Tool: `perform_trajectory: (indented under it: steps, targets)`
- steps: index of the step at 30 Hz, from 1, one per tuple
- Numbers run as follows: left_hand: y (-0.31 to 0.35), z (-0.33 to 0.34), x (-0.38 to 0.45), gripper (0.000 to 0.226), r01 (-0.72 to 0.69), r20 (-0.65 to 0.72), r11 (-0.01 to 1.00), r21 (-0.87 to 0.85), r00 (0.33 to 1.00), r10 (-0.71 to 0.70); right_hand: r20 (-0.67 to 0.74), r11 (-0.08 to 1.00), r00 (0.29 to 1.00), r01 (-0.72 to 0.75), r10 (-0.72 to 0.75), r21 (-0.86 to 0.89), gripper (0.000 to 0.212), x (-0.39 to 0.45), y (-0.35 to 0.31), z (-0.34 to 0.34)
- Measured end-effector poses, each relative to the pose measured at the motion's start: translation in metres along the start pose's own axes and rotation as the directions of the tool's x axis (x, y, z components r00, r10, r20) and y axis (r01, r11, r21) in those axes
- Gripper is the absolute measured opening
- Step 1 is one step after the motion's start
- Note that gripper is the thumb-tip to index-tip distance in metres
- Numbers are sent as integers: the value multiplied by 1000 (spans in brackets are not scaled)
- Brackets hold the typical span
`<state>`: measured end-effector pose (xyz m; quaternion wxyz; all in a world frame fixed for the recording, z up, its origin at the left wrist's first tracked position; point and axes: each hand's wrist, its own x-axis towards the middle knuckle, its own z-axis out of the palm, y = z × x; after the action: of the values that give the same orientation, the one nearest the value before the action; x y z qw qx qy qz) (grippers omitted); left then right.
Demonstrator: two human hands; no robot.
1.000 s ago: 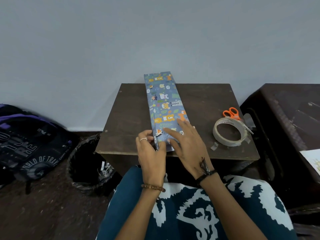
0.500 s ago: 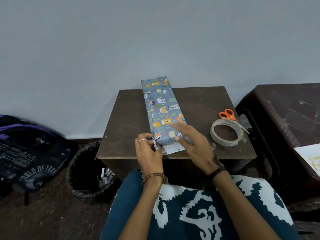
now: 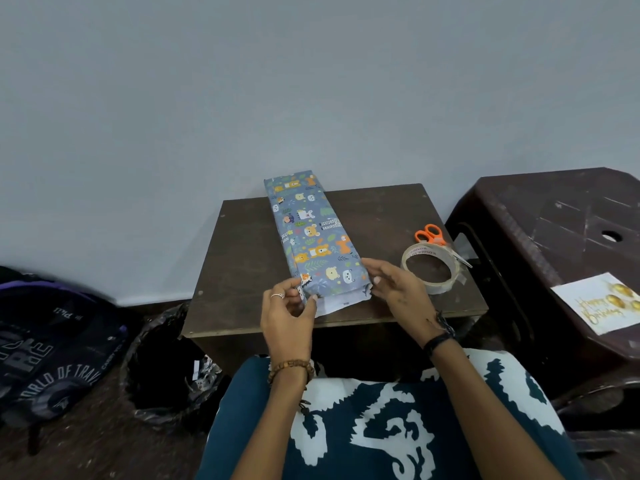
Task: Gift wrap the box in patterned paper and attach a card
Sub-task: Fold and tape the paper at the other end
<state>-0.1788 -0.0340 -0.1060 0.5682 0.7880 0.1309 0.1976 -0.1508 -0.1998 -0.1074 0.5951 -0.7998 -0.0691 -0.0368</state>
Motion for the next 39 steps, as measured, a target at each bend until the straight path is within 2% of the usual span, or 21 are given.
perform_trajectory:
  steps: [2, 5, 8, 12, 14, 17, 21, 26, 33, 35, 39]
  targets:
    - [2, -5, -1, 31, -7, 38, 1000, -30, 999, 8, 21, 998, 999, -25, 24, 55, 39, 1, 2, -2]
    - [3, -13, 0, 40, -9, 130, 996, -92, 991, 21, 5, 999, 999, -37, 37, 13, 45, 10, 8, -4]
    - [-1, -19, 12, 49, -41, 185, 999, -23, 982, 44, 4, 999, 999, 33, -33, -36, 56, 20, 9, -6]
    - [-11, -22, 33, 61, -170, 249, 981, 98, 958, 142, 4, 966, 986, 164, -166, -198, 46, 28, 15, -3]
    - [-16, -20, 42, 58, -273, 264, 951, 146, 937, 229, 27, 948, 979, 205, -204, -244, 40, 32, 16, -2]
    - [-23, -20, 49, 59, -359, 284, 924, 134, 907, 311, 82, 911, 964, 264, -251, -318, 30, 37, 16, -4]
    - [-24, -22, 50, 61, -362, 320, 931, 56, 889, 327, 97, 900, 945, 327, -312, -289, 30, 38, 21, -6]
    - [-24, -22, 51, 53, -300, 358, 954, -5, 890, 282, 52, 892, 941, 333, -334, -306, 22, 40, 22, -2]
    - [-24, -26, 51, 47, -241, 394, 968, -65, 886, 247, 31, 868, 933, 346, -359, -357, 24, 37, 19, 4]
    - [-24, -25, 51, 47, -228, 394, 971, -74, 888, 238, 21, 818, 921, 356, -389, -452, 29, 32, 13, 10]
    - [-21, -23, 49, 48, -216, 395, 972, -94, 888, 236, -16, 627, 897, 297, -443, -720, 38, 23, 6, 36]
